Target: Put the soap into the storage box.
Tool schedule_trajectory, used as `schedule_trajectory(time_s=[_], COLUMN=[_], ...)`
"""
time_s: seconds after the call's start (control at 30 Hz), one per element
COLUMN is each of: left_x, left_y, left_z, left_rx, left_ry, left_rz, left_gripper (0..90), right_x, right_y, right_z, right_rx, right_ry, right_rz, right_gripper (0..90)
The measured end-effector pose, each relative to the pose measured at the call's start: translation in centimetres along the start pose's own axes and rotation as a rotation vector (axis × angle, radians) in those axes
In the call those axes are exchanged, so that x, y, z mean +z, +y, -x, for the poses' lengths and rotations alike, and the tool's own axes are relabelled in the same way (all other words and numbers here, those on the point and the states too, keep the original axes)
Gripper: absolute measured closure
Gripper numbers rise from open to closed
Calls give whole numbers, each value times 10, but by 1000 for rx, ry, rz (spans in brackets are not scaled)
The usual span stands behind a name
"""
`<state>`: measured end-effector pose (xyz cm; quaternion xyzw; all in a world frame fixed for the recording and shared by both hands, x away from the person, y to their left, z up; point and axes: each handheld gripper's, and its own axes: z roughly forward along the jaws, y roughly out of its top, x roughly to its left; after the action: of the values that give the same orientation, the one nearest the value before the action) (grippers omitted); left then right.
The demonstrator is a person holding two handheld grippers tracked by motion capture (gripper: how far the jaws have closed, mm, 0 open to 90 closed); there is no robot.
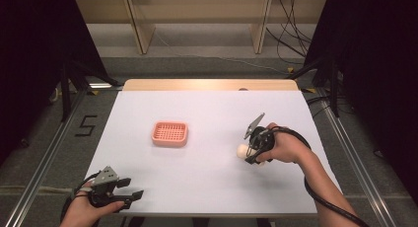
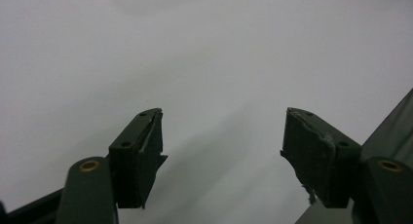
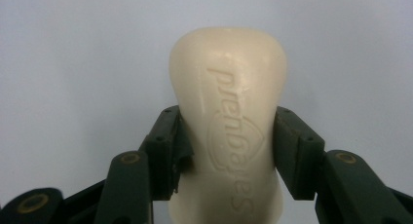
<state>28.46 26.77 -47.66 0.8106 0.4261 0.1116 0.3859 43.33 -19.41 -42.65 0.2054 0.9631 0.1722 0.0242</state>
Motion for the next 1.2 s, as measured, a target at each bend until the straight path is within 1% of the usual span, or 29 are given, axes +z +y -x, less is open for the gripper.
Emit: schedule_trajectory(time_s=[0.03, 0.07, 0.1, 0.13, 0.17, 0.23, 0.27, 0.3, 0.33, 0.4, 0.43, 0.47, 0.5, 0.53, 0.6, 0.63, 0.67, 0.7, 0.73, 0.8, 0.83, 0.87, 0.9, 0.93, 0.97, 1.03, 1.07, 1.1, 1.2], left_x=[0, 0, 0, 0, 0, 0, 0, 0, 0, -1, 0, 0, 0, 0, -1, 0, -1, -1, -1, -2, -1, -1, -1, -1, -1, -1, -1, -1, -1], left_y=[0, 0, 0, 0, 0, 0, 0, 0, 0, 0, 0, 0, 0, 0, 0, 0, 0, 0, 0, 0, 0, 0, 0, 0, 0, 0, 0, 0, 0], left_z=[0, 0, 0, 0, 0, 1, 1, 0, 0, 0, 0, 0, 0, -1, 0, 0, 0, 0, 0, -1, 0, 0, 0, -1, 0, -1, 0, -1, 0], left_rx=[-5, -10, -1, -12, -4, -6, -5, 1, -10, -2, -10, -7, -7, 5, -2, -11, 4, -8, -5, 12, -10, -8, -2, 6, -9, 7, 7, 7, 5], left_ry=[-3, -1, 1, -1, 0, -21, -20, -3, -9, -11, -10, -8, -4, -4, -11, -9, -9, -12, -10, -18, -11, -13, -10, -10, -12, -10, -11, -6, -11], left_rz=[1, -1, 0, -1, -2, 6, 4, -4, -6, -5, -7, -8, -6, -5, -6, -6, -5, -6, -7, -9, -6, -7, -6, -5, -8, -7, -7, -7, -6], left_gripper=[308, 308, 308, 308, 308, 308, 308, 308, 308, 308, 308, 308, 307, 308, 308, 308, 308, 307, 308, 308, 308, 308, 308, 308, 308, 308, 308, 308, 308], right_x=[-1, -1, -1, -2, -2, -2, -3, -3, -4, -5, -5, -6, -6, -6, -7, -7, -7, -8, -7, -7, -6, -6, -5, -6, -6, -6, -5, -5, -4], right_y=[-1, -2, -2, -3, -3, -4, -4, -4, -3, -3, -3, -3, -3, -3, -3, -3, -3, -3, -3, -3, -3, -3, -3, -4, -4, -4, -4, -3, -4], right_z=[-1, 1, 1, 0, 0, 0, -1, -1, -2, -2, -2, -2, -2, -2, -4, -4, -4, -4, -5, -4, -3, -5, -3, -4, -4, -4, -3, -4, -4], right_rx=[18, 6, 7, 23, 19, 17, 23, 18, 27, 29, 29, 34, 31, 28, 55, 57, 54, 58, 66, 57, 52, 69, 54, 61, 68, 55, 47, 47, 64], right_ry=[-2, 6, 5, 0, 5, 3, -4, -4, 3, -6, -6, -6, -20, -23, -26, -29, -26, -36, -31, -34, -45, -41, -51, -46, -56, -64, -79, -76, -68], right_rz=[15, 35, 42, 48, 54, 68, 70, 83, 86, 107, 107, 110, 118, 130, 139, 151, 154, 158, 164, 176, 182, 179, 194, 189, 193, 204, 214, 232, 238], right_gripper=[503, 503, 504, 503, 504, 503, 504, 504, 504, 504, 504, 504, 503, 504, 504, 504, 504, 504, 504, 504, 504, 504, 504, 504, 504, 504, 504, 504, 504])
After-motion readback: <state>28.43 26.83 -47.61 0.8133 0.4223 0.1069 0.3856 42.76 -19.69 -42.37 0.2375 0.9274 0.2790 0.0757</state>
